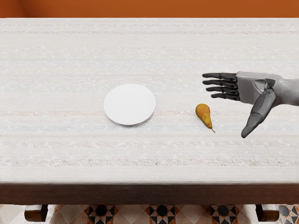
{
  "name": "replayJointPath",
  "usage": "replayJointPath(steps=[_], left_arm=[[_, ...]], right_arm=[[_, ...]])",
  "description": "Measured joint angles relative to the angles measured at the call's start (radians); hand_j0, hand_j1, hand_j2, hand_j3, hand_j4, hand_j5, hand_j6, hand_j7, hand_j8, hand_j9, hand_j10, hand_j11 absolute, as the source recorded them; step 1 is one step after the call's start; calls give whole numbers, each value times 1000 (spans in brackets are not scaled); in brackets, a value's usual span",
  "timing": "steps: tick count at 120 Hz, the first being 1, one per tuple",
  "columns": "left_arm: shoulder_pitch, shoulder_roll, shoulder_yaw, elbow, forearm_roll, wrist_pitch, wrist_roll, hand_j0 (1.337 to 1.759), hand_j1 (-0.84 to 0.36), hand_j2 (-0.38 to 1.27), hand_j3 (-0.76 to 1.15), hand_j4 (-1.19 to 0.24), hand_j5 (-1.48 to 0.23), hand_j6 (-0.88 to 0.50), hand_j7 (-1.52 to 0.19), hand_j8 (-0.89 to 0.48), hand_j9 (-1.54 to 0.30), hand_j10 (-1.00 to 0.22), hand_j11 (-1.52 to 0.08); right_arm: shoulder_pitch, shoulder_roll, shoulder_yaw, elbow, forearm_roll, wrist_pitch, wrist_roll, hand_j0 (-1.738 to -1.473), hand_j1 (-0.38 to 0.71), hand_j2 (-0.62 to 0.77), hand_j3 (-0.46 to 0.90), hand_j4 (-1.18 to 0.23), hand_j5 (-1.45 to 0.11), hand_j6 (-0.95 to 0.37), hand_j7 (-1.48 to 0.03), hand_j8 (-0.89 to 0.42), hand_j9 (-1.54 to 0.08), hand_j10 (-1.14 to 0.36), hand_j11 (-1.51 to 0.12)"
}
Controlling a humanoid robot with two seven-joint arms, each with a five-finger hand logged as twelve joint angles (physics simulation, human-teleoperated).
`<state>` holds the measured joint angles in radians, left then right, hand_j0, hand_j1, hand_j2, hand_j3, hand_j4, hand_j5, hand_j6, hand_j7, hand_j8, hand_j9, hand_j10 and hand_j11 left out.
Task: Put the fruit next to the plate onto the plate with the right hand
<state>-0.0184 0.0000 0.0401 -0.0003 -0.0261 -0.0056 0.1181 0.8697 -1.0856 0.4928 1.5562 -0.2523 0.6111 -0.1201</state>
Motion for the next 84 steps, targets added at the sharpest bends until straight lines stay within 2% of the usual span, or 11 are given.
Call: replayJointPath(steps=[9,14,20,31,36,42,50,58,84], left_arm=[[0,0,0,0,0,0,0,1658,349,0,0,0,0,0,0,0,0,0,0],[0,0,0,0,0,0,0,1658,349,0,0,0,0,0,0,0,0,0,0],[0,0,0,0,0,0,0,1658,349,0,0,0,0,0,0,0,0,0,0],[0,0,0,0,0,0,0,1658,349,0,0,0,0,0,0,0,0,0,0],[0,0,0,0,0,0,0,1658,349,0,0,0,0,0,0,0,0,0,0],[0,0,0,0,0,0,0,1658,349,0,0,0,0,0,0,0,0,0,0],[0,0,0,0,0,0,0,1658,349,0,0,0,0,0,0,0,0,0,0],[0,0,0,0,0,0,0,1658,349,0,0,0,0,0,0,0,0,0,0],[0,0,0,0,0,0,0,1658,349,0,0,0,0,0,0,0,0,0,0]], right_arm=[[4,5,1,6,-17,0,-8,-1658,-349,2,0,-1,0,-2,0,-2,0,-1,0],[4,7,-1,8,-21,0,-33,-1658,-349,2,0,-1,0,-2,0,-2,0,-1,0],[3,13,-2,10,-12,0,-119,-1658,-349,1,0,-1,0,-2,0,-2,0,-1,0],[6,46,0,17,18,-38,-314,-1658,-349,1,0,-2,0,-2,0,-2,0,-2,0],[8,70,1,25,24,-101,-372,-1658,-349,1,0,-2,0,-3,0,-2,0,-2,0],[14,100,2,43,25,-185,-417,-1658,-349,1,0,-2,0,-3,0,-2,0,-2,0],[36,136,2,79,0,-311,-452,-1658,-349,1,0,-2,0,-3,0,-2,0,-2,0],[49,192,2,100,-95,-424,-470,-1658,-349,1,0,-2,0,-3,0,-2,0,-2,0],[51,384,-7,124,-430,-760,-488,-1658,-349,1,0,-2,0,-3,0,-2,0,-2,0]])
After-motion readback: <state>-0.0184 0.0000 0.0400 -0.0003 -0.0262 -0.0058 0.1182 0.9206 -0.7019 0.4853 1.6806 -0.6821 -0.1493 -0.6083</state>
